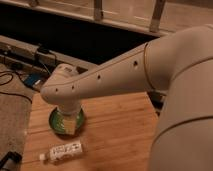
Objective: Place the bottle in the ceramic bowl
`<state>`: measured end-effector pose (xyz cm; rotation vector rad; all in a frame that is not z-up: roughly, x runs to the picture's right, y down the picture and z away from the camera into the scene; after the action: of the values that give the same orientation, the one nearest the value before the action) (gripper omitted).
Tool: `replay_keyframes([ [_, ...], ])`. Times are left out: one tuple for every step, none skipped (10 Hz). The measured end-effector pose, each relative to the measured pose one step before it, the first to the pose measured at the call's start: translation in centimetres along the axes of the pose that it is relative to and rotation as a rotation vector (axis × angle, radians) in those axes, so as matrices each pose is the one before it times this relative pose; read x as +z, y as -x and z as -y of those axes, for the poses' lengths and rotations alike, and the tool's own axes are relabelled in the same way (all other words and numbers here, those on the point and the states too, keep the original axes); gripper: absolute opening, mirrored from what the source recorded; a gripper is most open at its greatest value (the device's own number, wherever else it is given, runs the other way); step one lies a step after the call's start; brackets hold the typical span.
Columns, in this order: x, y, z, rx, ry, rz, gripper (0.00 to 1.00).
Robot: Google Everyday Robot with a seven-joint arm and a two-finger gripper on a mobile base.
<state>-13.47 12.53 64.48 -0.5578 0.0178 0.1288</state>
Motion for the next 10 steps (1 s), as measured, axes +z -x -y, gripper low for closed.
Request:
replay_keyframes([
  [0.011, -0.347, 0.069, 0.00393, 0.00042, -0.00703, 0.8],
  [0.032, -0.089, 0.087, 0.00231, -0.00047, -0.00073, 0.8],
  [-0.058, 0.234, -0.007, -0.00288, -0.00079, 0.00482, 0.8],
  [0.11, 0.148, 0.03, -0.0086, 0.00381, 0.00494, 0.8],
  [0.669, 0.484, -0.103, -0.01897, 0.00978, 0.00884, 0.8],
  [0.481, 0.517, -0.388, -0.00672, 0.01082, 0.00619, 0.8],
  [0.783, 0.641, -1.04, -0.01529, 0.01925, 0.00758, 0.8],
  [0.698, -0.254, -1.233, -0.00715, 0.02091, -0.00196, 0.8],
  [0.446, -0.724, -0.847, 0.00278, 0.01017, 0.00053, 0.8],
  [0.624, -0.793, -1.299, 0.00438, 0.01537, 0.00601, 0.8],
])
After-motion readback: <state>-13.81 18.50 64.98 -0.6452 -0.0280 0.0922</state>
